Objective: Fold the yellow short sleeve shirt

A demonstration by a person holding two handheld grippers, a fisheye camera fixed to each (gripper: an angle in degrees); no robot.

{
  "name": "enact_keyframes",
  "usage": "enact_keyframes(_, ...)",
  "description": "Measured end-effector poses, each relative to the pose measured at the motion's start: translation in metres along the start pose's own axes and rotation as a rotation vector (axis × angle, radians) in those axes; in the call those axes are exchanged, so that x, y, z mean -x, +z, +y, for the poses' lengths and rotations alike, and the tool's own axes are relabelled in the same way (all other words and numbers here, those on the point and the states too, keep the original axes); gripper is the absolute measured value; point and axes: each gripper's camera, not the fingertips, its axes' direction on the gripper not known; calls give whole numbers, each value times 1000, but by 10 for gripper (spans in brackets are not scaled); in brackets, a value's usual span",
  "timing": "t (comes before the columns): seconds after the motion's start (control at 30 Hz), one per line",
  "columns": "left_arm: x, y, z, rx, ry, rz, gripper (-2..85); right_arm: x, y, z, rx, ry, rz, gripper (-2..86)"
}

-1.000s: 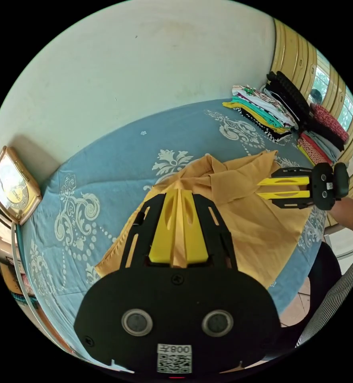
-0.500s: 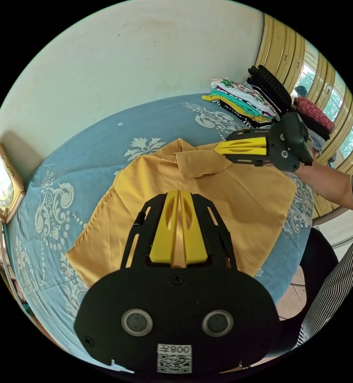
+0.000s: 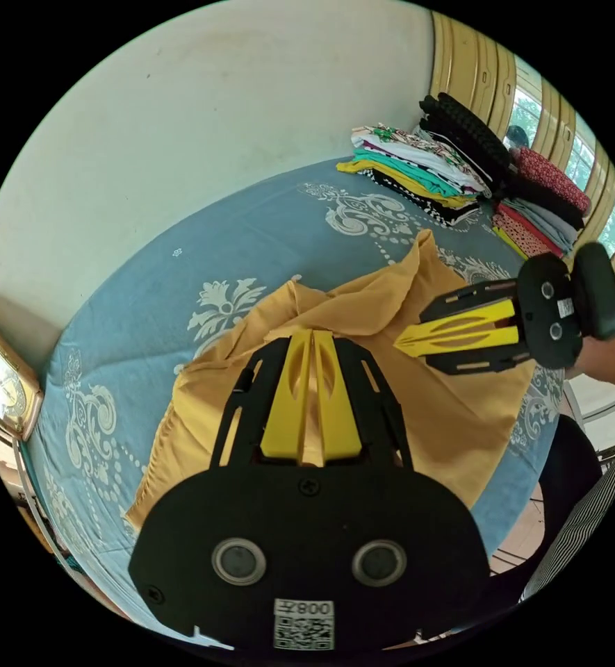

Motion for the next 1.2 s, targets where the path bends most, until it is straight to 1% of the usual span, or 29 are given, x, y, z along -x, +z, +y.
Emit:
enact_keyframes(0.1, 9, 2, -2, -2, -9, -48, 5, 0, 21, 8, 27, -13, 44, -3)
enact_keyframes(0.2, 19, 7, 5, 5, -24, -70, 5, -22, 42, 7, 56, 24, 63, -3)
enact_keyframes(0.33, 29, 0, 38, -75, -91, -61, 6, -67, 63, 5, 57, 111, 115, -3)
enact_keyframes(0.4, 32, -1, 56, -87, -114, -46, 6, -87, 73, 7, 60, 163, 101, -3)
enact_keyframes(0.47, 34, 0, 83, -77, -136, -39, 6, -106, 79, 18, 51, 228, 33, -3)
enact_keyframes(0.6, 41, 1, 125, -79, -187, -93, 5, -100, 72, 45, -32, 240, -60, -3)
enact_keyframes(0.73, 66, 35, 153, 25, -264, -71, 5, -95, 121, 65, 76, 218, -77, -3)
enact_keyframes(0.77, 71, 41, 159, 42, -283, -80, 4, -103, 126, 71, 51, 254, -92, -3)
enact_keyframes(0.83, 73, 39, 170, 12, -288, -71, 4, -116, 131, 77, 67, 281, -131, -3)
enact_keyframes(1.0, 74, 6, 223, -91, -321, -88, 5, -123, 109, 122, -11, 312, -147, -2)
enact_keyframes(1.1, 78, -7, 273, -62, -381, -122, 6, -105, 96, 168, -22, 301, -176, -2)
enact_keyframes(1.2, 90, -2, 321, 39, -457, -176, 7, -86, 98, 211, 3, 280, -236, -1)
